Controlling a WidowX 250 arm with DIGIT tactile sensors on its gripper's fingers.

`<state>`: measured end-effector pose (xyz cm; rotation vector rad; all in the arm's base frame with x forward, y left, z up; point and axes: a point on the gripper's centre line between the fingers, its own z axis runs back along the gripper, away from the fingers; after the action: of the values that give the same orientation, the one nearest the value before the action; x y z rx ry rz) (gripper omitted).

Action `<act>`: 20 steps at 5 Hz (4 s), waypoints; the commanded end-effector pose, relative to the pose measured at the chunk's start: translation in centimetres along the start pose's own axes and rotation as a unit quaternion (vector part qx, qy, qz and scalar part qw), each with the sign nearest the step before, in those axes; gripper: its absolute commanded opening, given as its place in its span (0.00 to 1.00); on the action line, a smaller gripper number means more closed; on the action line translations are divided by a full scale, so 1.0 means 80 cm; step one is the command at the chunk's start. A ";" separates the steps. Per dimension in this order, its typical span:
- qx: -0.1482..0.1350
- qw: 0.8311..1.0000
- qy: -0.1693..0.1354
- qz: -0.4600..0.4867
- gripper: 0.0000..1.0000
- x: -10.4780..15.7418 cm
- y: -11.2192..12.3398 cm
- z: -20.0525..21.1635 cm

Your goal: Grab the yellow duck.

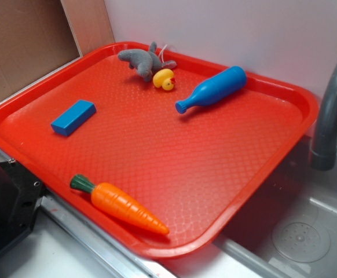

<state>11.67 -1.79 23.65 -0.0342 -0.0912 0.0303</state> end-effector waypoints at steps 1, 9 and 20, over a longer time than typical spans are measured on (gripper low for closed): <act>0.000 1.000 0.000 0.000 1.00 0.000 0.000 0.000; 0.040 0.837 -0.100 0.536 1.00 0.221 0.052 -0.189; 0.044 0.986 0.002 0.160 0.00 0.191 0.053 -0.136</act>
<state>26.51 0.67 12.01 0.0470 -0.0088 0.3477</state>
